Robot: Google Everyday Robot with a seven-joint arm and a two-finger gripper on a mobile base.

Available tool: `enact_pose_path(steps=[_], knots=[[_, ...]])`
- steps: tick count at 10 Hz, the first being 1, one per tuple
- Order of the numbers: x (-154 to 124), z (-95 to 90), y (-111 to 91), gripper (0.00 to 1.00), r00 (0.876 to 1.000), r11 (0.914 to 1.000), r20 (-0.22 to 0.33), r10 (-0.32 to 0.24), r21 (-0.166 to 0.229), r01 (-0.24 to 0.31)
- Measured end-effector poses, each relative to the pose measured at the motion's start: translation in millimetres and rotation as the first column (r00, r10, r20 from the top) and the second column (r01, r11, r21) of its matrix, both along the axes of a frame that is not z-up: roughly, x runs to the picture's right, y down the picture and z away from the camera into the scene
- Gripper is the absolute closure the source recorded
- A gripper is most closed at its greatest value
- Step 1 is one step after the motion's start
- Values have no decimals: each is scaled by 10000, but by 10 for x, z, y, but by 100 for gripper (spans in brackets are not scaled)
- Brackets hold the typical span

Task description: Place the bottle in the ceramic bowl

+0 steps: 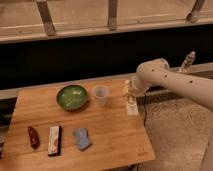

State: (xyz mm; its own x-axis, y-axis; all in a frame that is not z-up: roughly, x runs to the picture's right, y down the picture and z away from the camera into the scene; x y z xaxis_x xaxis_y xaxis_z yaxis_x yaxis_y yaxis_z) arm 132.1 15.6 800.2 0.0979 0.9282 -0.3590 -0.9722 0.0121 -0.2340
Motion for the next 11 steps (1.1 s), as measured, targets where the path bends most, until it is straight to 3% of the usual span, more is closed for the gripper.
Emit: enact_pose_path(steps=[3,6,9,10,11], knots=[[-420,68,-439,100,9942,9946,449,-977,409,958],[-805,124,-781,100,9768,9785,813,-1980,745,1921],[-1301,140,-1119,100,9418,9470,1220,-3132,1152,3000],[-1500,150,-1198,100,9235,9337,1534,-3515,1300,3337],[-1663,136,-1235,100,9115,9286,1877,-3660,1389,3442]])
